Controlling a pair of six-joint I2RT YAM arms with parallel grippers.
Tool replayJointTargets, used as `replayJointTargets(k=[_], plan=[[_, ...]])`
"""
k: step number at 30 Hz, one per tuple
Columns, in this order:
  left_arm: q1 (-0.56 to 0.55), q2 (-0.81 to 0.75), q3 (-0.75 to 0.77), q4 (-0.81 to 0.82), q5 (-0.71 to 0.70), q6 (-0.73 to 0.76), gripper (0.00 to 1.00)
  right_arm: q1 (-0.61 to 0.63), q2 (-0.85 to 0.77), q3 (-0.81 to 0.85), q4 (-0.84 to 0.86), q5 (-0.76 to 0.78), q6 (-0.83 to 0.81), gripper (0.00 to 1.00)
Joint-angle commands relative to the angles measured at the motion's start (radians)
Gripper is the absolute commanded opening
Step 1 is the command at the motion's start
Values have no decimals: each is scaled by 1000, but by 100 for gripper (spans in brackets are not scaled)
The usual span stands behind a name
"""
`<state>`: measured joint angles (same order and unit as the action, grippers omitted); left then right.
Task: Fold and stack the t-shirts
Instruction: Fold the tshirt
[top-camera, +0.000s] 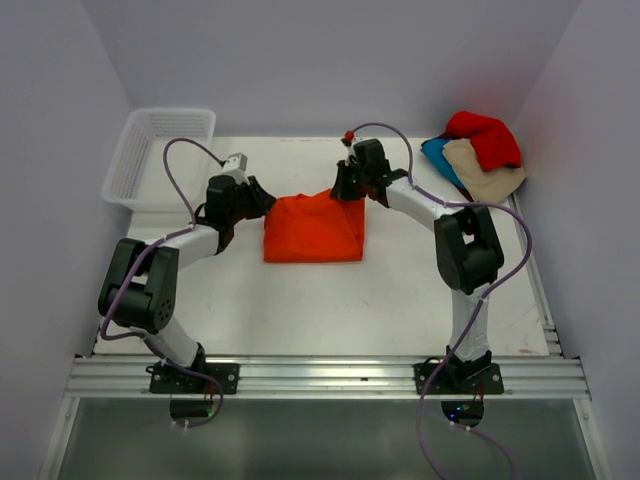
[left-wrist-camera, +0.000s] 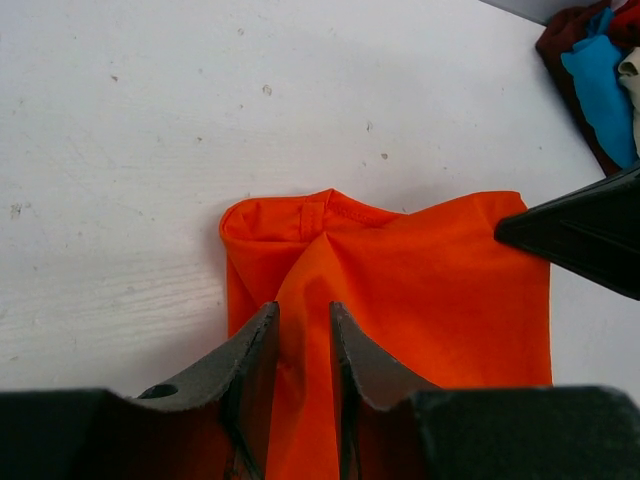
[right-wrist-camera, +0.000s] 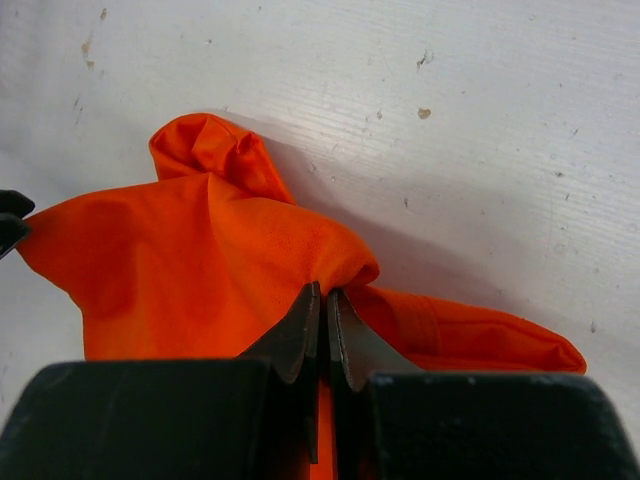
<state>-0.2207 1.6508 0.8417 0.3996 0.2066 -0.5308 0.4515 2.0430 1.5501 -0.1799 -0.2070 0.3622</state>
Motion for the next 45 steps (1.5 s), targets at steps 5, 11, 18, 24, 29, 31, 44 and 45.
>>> replayJointTargets(k=[5,11,18,24,29,31,44,45], plan=[[4,49,22,7,-36,3,30,3,77,70,-29,27,-12,0],[6,93,60,-122,-202,14,47,3,97,71,-15,20,-8,0],[6,170,82,-127,-225,12,52,3,94,77,-23,23,-11,0],[6,173,69,-101,-185,5,24,3,83,61,-18,24,-12,0],[6,139,68,-97,-174,11,0,3,75,61,-13,26,-16,0],[6,132,66,-97,-170,9,0,3,78,67,-15,24,-14,0],[6,132,48,-74,-141,3,0,3,83,65,-26,29,-23,14],[6,130,48,-74,-141,3,0,3,85,67,-26,29,-23,16]])
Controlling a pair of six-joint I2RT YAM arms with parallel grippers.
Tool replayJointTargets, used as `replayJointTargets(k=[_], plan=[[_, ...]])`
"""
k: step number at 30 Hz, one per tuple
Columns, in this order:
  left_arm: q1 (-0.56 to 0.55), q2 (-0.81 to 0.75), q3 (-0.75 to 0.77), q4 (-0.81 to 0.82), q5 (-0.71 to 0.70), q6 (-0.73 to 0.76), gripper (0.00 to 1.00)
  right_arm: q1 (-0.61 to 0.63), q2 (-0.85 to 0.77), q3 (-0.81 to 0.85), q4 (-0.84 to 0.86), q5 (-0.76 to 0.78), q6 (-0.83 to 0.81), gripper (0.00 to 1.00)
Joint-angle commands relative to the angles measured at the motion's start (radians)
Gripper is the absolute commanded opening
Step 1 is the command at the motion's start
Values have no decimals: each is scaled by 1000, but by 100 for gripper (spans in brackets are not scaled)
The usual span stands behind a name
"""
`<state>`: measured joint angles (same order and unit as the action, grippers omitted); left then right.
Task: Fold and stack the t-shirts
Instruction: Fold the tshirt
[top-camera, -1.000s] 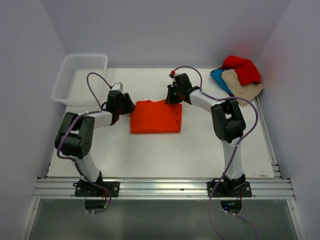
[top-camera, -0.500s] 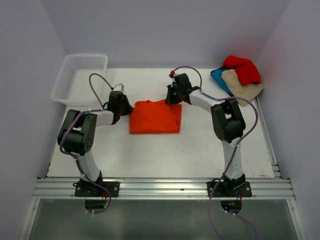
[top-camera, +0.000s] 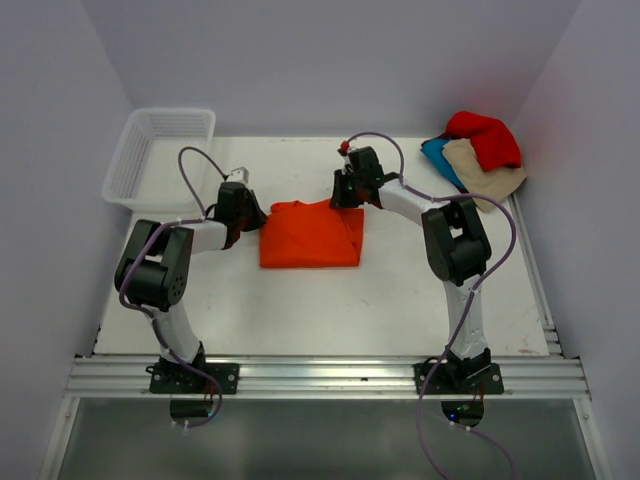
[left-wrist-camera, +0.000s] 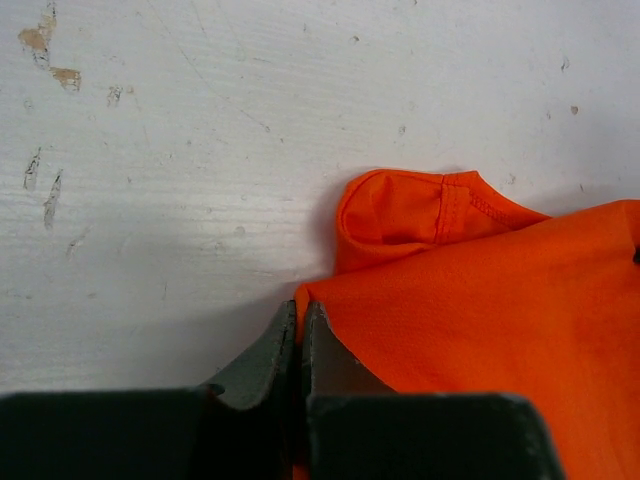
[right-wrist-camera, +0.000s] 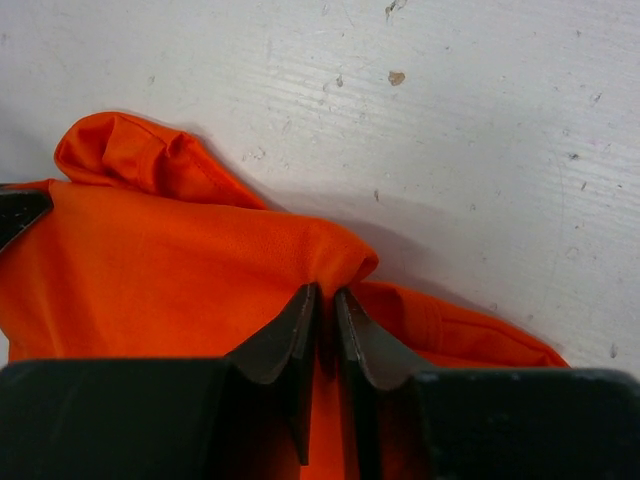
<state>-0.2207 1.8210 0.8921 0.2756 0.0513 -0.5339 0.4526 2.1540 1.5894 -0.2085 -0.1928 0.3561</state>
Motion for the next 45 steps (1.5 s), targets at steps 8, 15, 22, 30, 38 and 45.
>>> replayJointTargets(k=[8,15,22,30,38,45], plan=[[6,-37,-4,50,15,8,0,1,-31,26,-6,38,-19,33],[6,-52,-7,45,18,8,0,1,-63,-6,14,69,-19,0],[1,-137,-35,28,10,5,0,1,-169,-58,27,116,-29,0],[-17,-207,-30,7,8,8,0,1,-282,-137,38,153,-37,0],[-19,-88,30,57,82,21,0,3,-338,-201,41,220,-3,0],[-20,87,194,125,209,12,0,1,-344,-241,47,303,23,0]])
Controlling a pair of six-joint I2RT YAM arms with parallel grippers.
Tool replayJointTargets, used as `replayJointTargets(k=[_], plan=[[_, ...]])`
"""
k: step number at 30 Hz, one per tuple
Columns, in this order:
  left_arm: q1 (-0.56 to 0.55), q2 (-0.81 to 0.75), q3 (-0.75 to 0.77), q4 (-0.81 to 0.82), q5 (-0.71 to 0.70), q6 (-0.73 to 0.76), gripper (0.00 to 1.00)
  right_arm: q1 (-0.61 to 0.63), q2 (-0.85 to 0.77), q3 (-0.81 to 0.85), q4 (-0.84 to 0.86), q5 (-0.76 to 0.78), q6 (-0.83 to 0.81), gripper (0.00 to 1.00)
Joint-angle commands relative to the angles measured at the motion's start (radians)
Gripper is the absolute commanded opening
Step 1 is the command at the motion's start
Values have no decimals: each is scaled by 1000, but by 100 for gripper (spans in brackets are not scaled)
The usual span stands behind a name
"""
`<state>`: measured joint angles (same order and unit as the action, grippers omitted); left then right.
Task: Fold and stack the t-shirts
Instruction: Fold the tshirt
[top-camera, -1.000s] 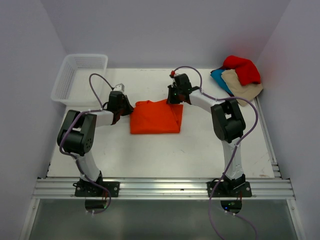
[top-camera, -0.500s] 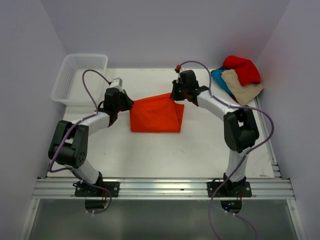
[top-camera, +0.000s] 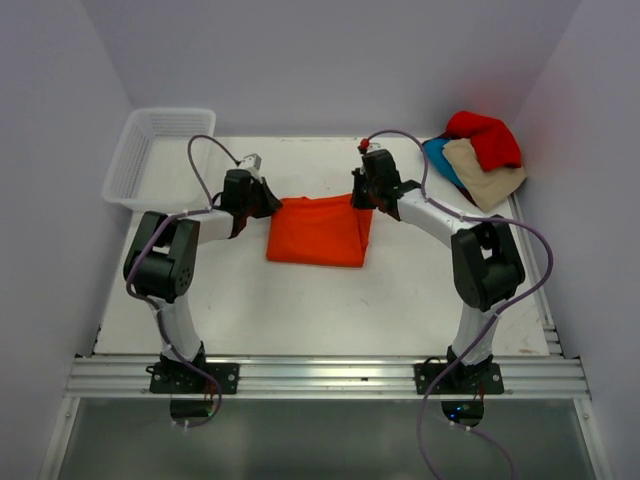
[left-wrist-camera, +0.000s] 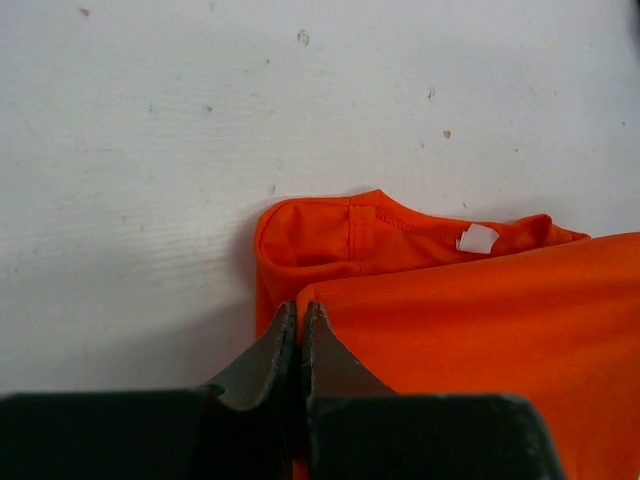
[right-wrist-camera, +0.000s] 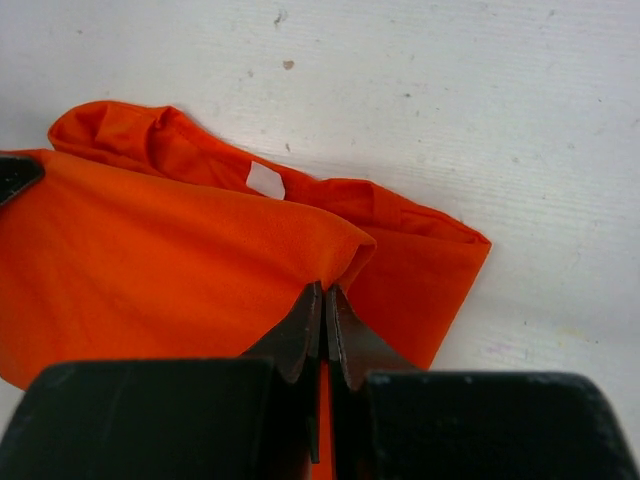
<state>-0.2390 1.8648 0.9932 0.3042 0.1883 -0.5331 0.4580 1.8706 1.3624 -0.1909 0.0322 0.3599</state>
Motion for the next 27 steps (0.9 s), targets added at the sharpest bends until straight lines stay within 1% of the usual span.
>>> replayJointTargets(k=[1,3,4,12,14,15,16,17,18,19,20,21,22,23,25,27], plan=[[-2,59,143,98,82,12,0,-4,-60,-20,33,93,19,0],[-3,102,195,87,105,12,0,-4,-59,-25,39,109,28,0],[-3,123,249,75,115,15,0,-4,-53,-26,45,116,31,0],[-17,189,432,82,171,16,0,-4,-10,-11,53,219,53,0],[-23,270,525,87,203,22,0,-4,-1,-6,57,253,74,0],[-25,310,573,55,224,21,2,-4,13,0,47,294,79,0],[-26,392,667,41,274,7,11,-2,21,15,41,305,82,0],[-28,430,706,36,296,-1,35,-1,27,21,35,314,92,0],[-28,462,743,18,309,-5,45,-1,42,26,33,317,93,0],[-32,493,775,15,309,-7,64,-1,48,33,28,316,93,5],[-36,496,772,21,303,-7,83,1,53,37,25,317,90,13],[-36,490,760,39,298,-5,99,2,53,35,25,318,88,24],[-36,462,719,53,281,2,100,2,48,20,31,318,80,32],[-36,441,693,84,272,8,100,5,42,11,39,319,77,38],[-36,377,621,107,258,25,100,8,21,-23,62,319,70,46],[-36,337,589,116,252,41,100,10,3,-48,85,319,65,51]])
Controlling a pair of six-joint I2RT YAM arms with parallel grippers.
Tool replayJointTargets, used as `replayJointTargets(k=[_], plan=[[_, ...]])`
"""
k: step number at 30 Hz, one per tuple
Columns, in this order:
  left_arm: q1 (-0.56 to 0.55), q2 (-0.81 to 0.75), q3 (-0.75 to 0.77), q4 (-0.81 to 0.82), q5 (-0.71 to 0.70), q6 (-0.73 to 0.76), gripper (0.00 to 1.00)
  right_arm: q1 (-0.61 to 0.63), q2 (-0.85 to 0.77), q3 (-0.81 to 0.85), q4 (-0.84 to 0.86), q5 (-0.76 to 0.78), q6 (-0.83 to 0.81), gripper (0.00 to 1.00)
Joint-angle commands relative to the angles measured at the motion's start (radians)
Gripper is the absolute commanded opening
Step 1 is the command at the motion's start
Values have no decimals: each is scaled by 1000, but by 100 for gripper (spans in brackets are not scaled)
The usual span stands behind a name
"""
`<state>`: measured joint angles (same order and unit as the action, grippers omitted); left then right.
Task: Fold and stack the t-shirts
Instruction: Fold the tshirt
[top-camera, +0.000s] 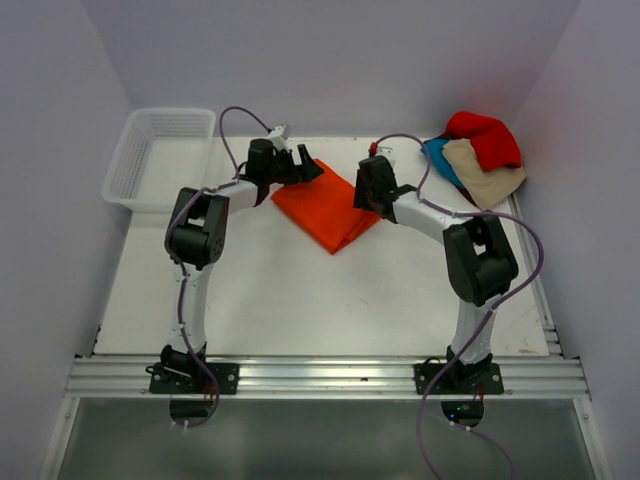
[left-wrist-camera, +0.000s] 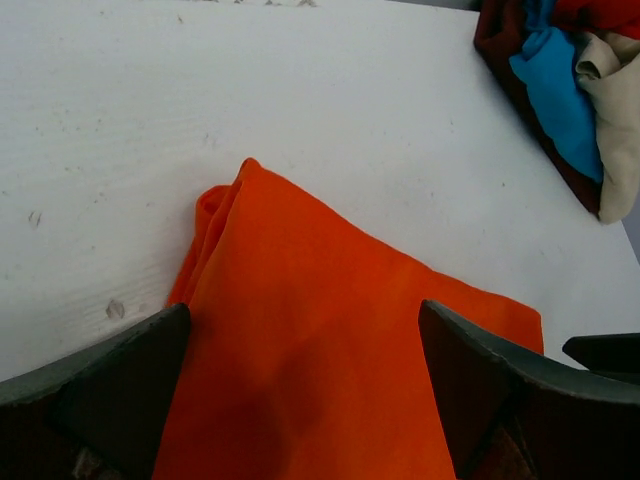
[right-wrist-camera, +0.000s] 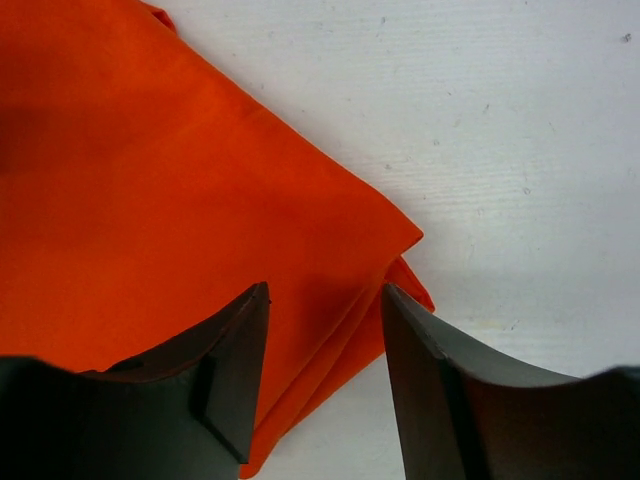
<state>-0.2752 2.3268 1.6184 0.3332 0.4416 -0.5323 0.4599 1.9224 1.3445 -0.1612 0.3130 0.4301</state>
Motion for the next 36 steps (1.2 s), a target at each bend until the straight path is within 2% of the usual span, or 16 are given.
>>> replayJointTargets(k=[1,2,4,7,11,16,22,24,28,29,36], plan=[[1,-167,-67,84,-13,60,100,8,-68,-53,58,38,-5,54],[1,-187,-84,79,-26,71,100,8,-78,-64,60,41,-5,61],[1,-245,-132,66,-50,100,100,10,-100,-93,54,35,-2,63],[1,-285,-176,1,-104,135,100,8,-137,-131,34,-29,35,73],[-1,-297,-248,-39,-176,155,100,5,-157,-198,66,-147,117,77],[-12,-299,-350,-22,-196,153,100,6,-181,-263,141,-287,176,88],[-54,-258,-374,-36,-257,183,100,6,-186,-314,215,-353,226,89],[-61,-247,-373,-43,-261,189,97,6,-195,-326,227,-357,231,90],[-74,-250,-393,-63,-235,187,78,6,-229,-350,218,-331,226,90],[-78,-259,-406,-66,-234,186,76,5,-249,-354,212,-322,217,90],[-154,-444,-653,-79,-297,120,72,5,-318,-355,134,-259,174,90]])
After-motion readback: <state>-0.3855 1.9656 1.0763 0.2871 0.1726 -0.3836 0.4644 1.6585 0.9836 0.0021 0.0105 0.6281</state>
